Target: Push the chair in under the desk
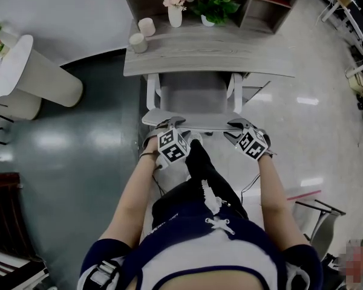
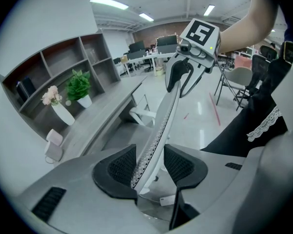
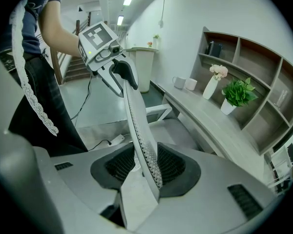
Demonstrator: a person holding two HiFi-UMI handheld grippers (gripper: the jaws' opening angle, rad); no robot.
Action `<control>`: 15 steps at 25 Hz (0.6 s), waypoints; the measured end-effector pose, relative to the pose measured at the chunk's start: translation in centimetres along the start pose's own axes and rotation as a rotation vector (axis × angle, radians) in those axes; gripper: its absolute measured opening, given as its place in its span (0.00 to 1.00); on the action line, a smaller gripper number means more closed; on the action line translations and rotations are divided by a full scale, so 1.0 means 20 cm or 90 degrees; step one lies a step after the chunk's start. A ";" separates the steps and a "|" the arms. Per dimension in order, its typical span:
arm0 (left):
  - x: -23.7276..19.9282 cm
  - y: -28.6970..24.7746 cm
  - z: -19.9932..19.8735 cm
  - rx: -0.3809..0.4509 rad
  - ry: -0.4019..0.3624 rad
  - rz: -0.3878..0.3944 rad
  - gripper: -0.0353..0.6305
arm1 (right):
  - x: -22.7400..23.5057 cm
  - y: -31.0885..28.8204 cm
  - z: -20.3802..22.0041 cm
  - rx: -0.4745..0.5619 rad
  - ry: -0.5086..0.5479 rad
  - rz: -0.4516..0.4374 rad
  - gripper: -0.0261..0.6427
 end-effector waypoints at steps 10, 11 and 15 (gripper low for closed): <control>-0.06 -0.03 -0.03 -0.001 -0.001 -0.003 0.33 | 0.07 -0.01 0.00 0.006 0.010 0.004 0.25; -0.07 -0.03 -0.03 -0.001 0.000 -0.002 0.33 | 0.08 -0.01 -0.01 0.007 0.012 0.006 0.25; -0.12 -0.04 -0.05 0.002 -0.001 -0.006 0.33 | 0.13 -0.02 -0.02 0.013 0.022 0.026 0.25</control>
Point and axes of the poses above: the fingertips, and each gripper's own axes: y backward along the fingers, x to its right, z out of its underside, the point moved 4 cm from there along y, backward along the fingers, and after that the axes turned 4 degrees about y, right-handed, at the moved point
